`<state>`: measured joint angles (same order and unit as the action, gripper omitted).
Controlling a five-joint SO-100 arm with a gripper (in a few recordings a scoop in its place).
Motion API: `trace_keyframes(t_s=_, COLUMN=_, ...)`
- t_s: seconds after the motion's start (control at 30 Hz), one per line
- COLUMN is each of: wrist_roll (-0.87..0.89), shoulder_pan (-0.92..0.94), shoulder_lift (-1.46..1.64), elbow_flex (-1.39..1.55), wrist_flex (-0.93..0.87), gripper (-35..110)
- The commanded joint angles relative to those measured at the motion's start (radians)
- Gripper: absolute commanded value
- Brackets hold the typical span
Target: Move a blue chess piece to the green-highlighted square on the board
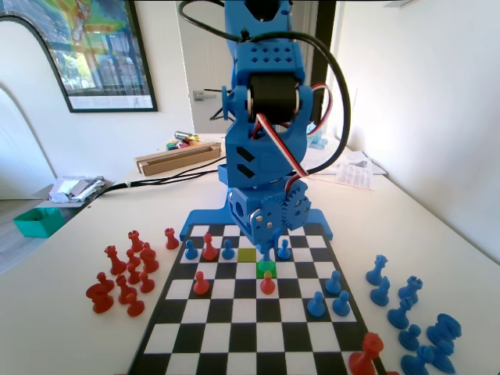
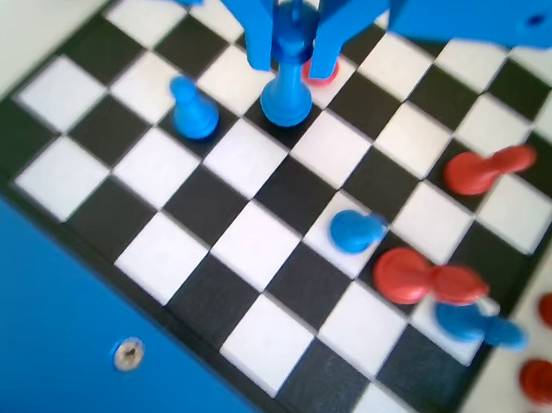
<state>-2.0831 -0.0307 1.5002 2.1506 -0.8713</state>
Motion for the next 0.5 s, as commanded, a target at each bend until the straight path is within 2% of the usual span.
trace_keyframes(t_s=0.0, wrist_roll=-0.012, shoulder_pan=-0.015, shoulder_lift=0.028, elbow_flex=0.002, wrist_flex=0.008, gripper=1)
trace_keyframes(t_s=0.23, wrist_roll=-0.025, shoulder_pan=0.002, shoulder_lift=0.028, elbow_flex=-0.011, wrist_flex=0.009, gripper=14)
trace_keyframes(t_s=0.47, wrist_roll=-0.032, shoulder_pan=0.012, shoulder_lift=0.035, elbow_flex=-0.054, wrist_flex=-0.035, gripper=16)
